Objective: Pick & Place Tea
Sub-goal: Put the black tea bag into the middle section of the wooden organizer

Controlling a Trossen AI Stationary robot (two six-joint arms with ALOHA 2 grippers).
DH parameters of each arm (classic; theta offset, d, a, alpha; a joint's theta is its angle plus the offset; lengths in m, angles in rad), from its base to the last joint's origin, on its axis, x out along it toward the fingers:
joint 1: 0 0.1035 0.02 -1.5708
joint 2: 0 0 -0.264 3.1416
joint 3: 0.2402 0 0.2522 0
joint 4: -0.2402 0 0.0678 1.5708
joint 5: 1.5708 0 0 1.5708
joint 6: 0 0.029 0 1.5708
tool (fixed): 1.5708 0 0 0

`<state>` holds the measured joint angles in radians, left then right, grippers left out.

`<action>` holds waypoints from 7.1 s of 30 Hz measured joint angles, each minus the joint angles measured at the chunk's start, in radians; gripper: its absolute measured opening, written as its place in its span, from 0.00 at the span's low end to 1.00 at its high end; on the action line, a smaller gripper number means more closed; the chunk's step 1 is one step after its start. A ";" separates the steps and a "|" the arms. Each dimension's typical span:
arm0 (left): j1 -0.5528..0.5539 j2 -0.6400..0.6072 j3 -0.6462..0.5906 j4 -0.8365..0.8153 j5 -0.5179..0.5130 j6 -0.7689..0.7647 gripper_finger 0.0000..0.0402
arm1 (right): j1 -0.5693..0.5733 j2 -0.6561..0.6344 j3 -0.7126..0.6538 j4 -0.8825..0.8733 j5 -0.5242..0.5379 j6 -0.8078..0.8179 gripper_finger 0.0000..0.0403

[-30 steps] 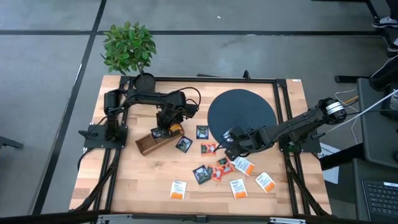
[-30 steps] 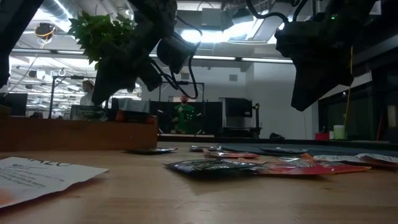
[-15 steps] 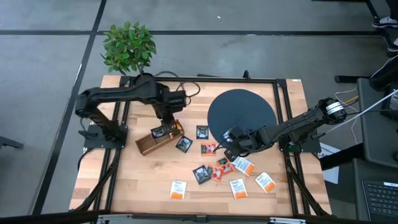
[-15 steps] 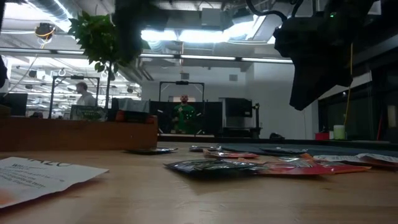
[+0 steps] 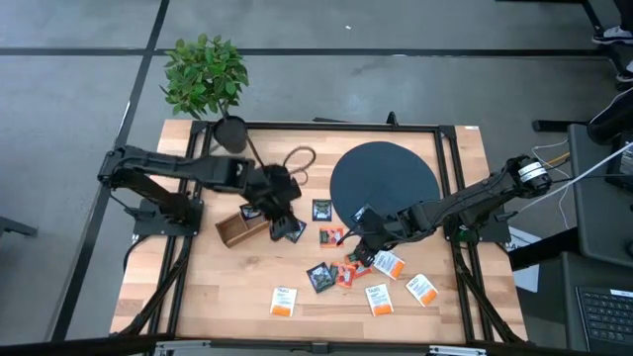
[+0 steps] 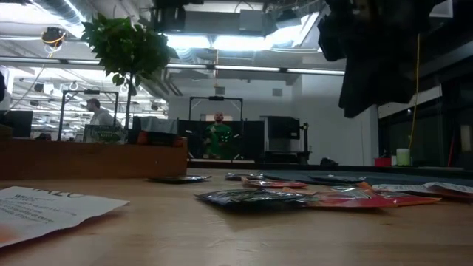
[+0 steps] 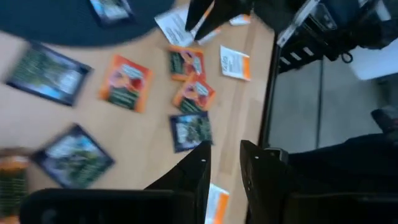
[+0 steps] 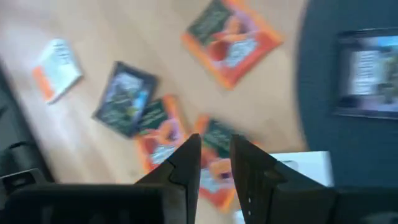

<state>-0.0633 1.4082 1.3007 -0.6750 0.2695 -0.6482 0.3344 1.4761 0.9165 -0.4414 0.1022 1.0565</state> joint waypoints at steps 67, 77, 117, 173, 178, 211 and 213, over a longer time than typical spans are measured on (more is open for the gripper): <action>-0.279 0.504 -0.349 0.771 -0.298 -0.232 0.01 | 0.208 0.381 0.001 0.576 0.078 0.824 0.22; -0.278 0.514 -0.349 0.794 -0.319 -0.264 0.01 | 0.208 0.452 0.001 0.643 0.063 0.822 0.22; -0.272 0.493 -0.353 0.787 -0.205 -0.282 0.02 | 0.183 0.462 -0.001 0.725 0.139 0.715 0.01; -0.314 -0.226 -1.019 1.752 -1.191 -0.837 0.37 | -0.167 0.321 0.134 1.155 0.561 0.007 0.00; -0.274 -0.226 -1.002 1.746 -1.170 -0.818 0.42 | -0.189 0.321 0.152 1.153 0.549 -0.013 0.00; -0.175 -0.225 -0.907 1.588 -1.134 -0.758 0.01 | -0.213 0.322 0.154 1.193 0.472 0.012 0.01; -0.175 -0.225 -0.907 1.587 -1.124 -0.746 0.01 | -0.213 0.322 0.154 1.194 0.472 0.011 0.01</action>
<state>-0.2380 1.1828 0.3939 0.9124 -0.8545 -1.3939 0.1215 1.7981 1.0702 0.7524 0.5743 1.0676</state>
